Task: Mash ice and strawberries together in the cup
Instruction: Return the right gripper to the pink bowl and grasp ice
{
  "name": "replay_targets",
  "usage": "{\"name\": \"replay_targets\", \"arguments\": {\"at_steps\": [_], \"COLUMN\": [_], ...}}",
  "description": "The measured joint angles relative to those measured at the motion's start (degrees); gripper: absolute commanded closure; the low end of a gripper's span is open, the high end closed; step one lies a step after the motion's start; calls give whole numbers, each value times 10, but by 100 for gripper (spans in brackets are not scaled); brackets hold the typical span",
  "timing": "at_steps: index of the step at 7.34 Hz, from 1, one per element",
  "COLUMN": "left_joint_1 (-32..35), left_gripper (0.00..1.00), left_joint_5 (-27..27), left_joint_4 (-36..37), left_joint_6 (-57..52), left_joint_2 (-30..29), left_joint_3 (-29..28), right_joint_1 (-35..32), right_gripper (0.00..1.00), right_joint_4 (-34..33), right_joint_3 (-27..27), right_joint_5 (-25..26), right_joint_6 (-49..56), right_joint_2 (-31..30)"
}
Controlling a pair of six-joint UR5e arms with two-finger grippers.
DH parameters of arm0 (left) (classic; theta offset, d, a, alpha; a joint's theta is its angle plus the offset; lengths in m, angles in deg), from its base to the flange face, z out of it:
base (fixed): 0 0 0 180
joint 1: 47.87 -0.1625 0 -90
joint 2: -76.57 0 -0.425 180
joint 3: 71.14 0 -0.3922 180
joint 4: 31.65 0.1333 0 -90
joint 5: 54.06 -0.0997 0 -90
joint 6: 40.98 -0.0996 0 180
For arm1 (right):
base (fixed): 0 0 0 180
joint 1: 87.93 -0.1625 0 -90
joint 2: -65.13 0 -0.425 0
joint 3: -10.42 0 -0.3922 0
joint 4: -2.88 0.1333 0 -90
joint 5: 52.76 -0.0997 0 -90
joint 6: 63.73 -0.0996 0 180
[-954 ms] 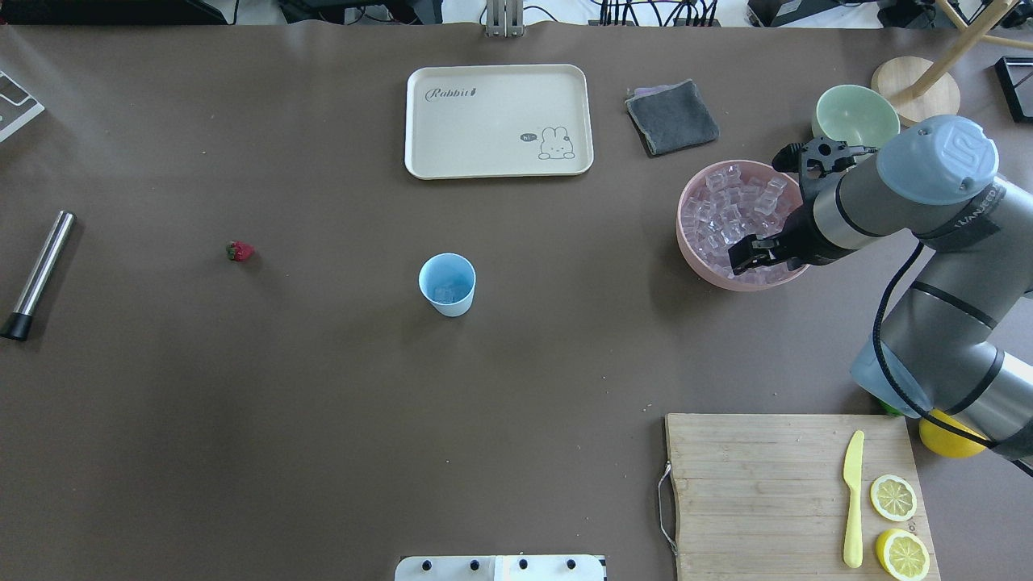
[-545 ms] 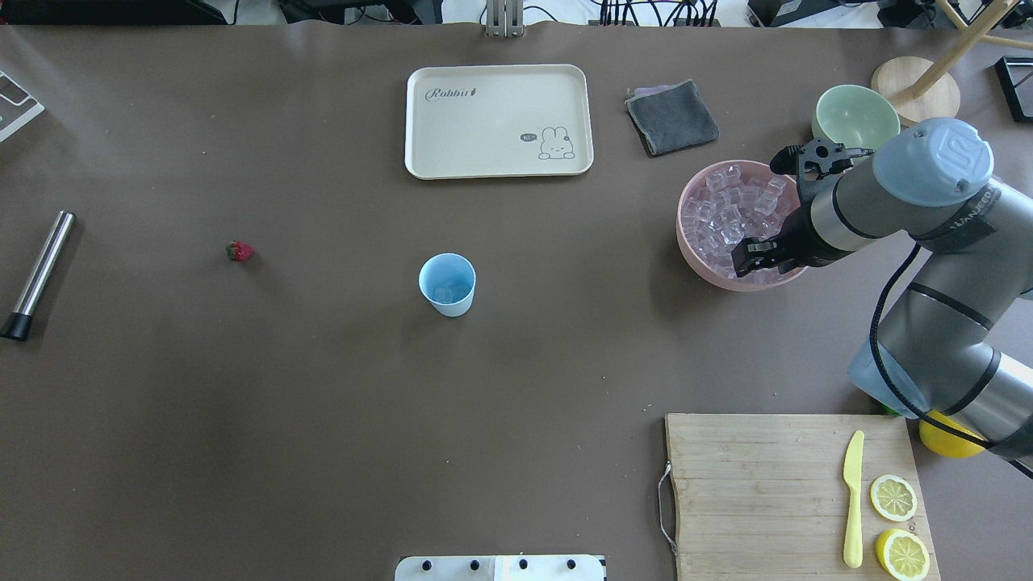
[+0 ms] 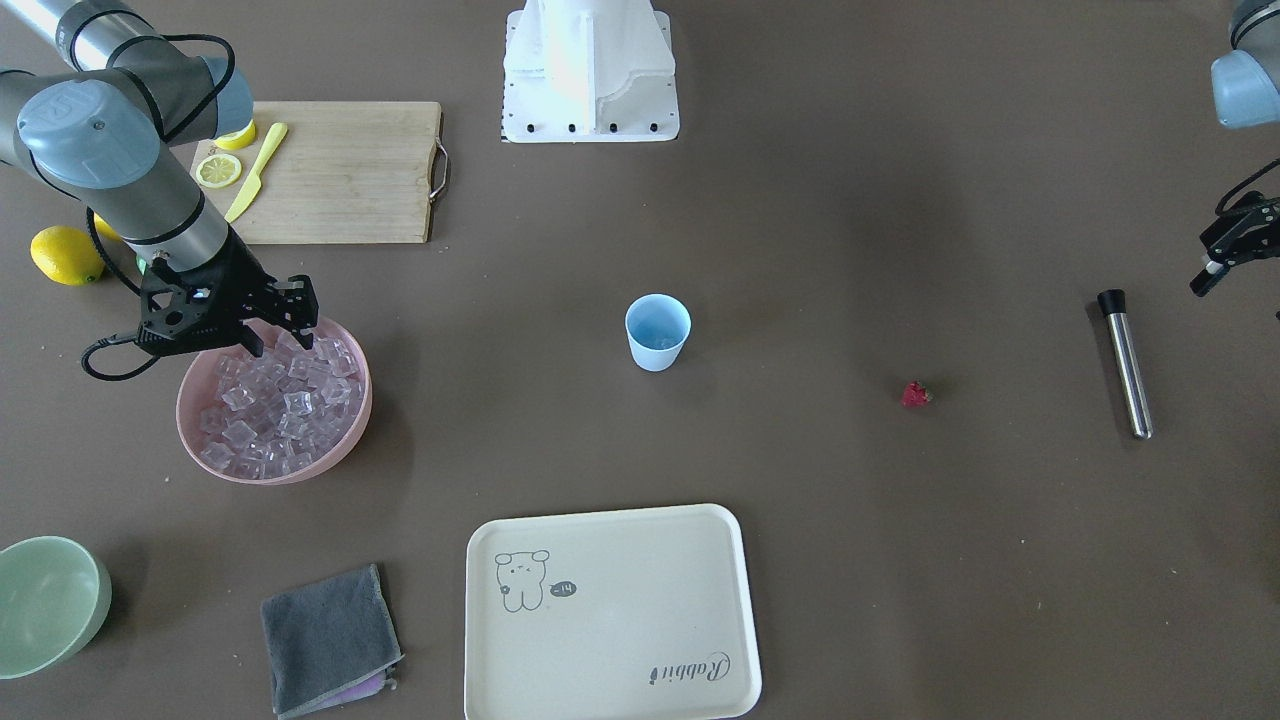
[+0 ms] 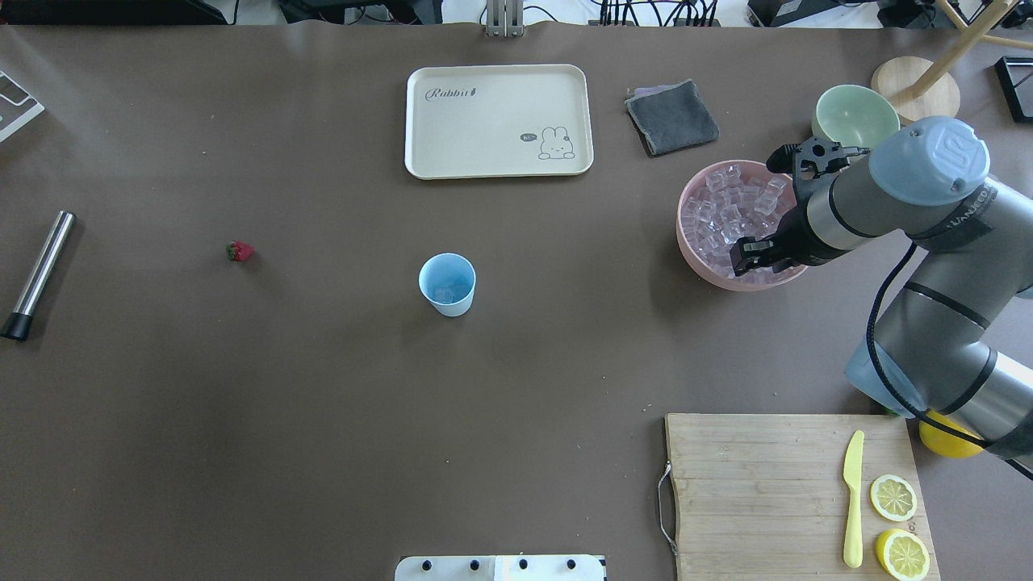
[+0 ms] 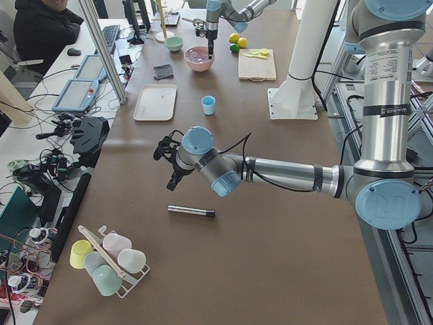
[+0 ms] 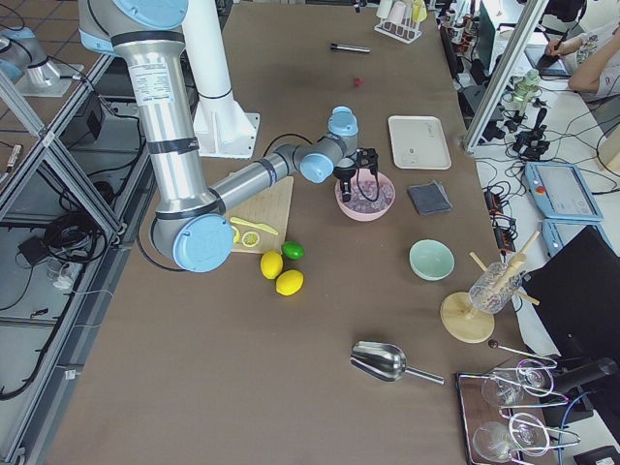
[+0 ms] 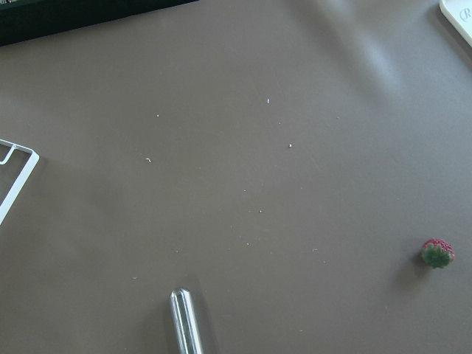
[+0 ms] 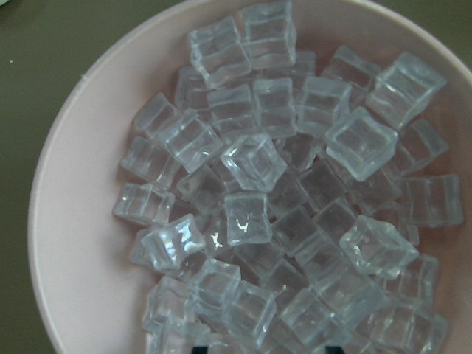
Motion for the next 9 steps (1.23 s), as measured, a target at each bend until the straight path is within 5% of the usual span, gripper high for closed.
{"name": "replay_targets", "arguments": {"at_steps": [5,9], "left_joint_1": [-1,-1], "left_gripper": [2,2], "left_joint_5": [0,-6], "left_joint_4": [1,2], "left_joint_6": [0,1], "left_joint_2": [-2,-9], "left_joint_3": [-1,-3], "right_joint_1": [8,12], "right_gripper": [51,69], "right_joint_4": [0,1], "right_joint_3": [2,-1], "right_joint_5": [2,5], "right_joint_6": [-22,-22], "right_joint_2": [0,2]}}
